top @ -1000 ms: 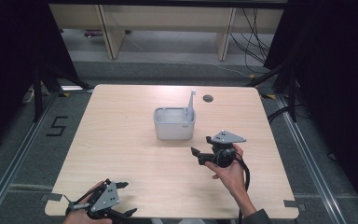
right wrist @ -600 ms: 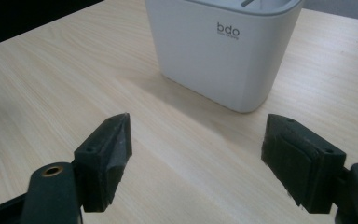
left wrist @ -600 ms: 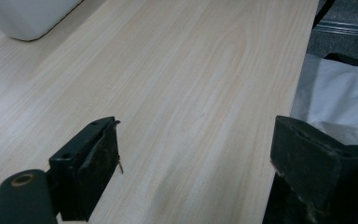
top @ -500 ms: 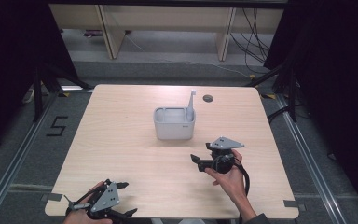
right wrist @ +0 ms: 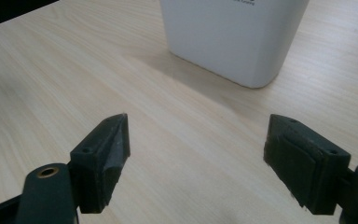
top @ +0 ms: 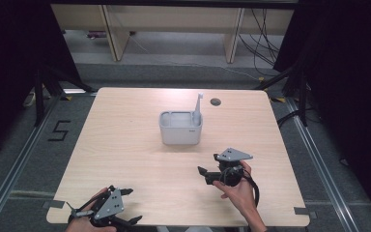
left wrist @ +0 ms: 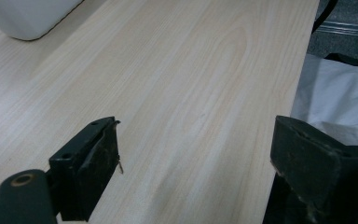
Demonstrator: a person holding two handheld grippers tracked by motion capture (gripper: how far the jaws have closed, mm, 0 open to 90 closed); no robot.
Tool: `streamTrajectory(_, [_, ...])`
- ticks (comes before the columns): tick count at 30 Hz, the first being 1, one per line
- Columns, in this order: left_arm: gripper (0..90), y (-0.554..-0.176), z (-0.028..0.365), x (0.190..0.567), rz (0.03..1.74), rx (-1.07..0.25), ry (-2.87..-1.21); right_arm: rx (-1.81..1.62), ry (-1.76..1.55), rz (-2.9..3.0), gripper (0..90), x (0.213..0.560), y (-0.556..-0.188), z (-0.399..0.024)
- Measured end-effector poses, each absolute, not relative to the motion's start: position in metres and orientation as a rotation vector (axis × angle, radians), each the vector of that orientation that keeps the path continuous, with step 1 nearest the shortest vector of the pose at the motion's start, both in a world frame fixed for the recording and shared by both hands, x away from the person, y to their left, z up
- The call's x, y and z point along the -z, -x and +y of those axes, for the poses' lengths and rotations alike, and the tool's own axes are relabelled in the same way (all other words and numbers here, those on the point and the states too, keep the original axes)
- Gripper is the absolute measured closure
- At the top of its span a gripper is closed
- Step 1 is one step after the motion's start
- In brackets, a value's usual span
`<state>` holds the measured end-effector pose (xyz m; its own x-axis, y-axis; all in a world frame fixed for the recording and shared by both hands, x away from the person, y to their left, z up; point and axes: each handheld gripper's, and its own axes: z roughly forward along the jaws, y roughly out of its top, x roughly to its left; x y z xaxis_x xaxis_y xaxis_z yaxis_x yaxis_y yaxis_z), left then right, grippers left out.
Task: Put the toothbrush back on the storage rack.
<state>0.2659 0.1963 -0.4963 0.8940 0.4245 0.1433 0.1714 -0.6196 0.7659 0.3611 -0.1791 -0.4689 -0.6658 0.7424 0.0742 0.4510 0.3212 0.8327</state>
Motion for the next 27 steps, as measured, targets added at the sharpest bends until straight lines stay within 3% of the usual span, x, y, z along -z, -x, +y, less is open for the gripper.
streamTrajectory(27, [14.7,-0.267,0.197,0.496,0.424,-0.4,-2.245,-1.265,-1.066,2.331,21.8,0.478,-0.33,-0.184])
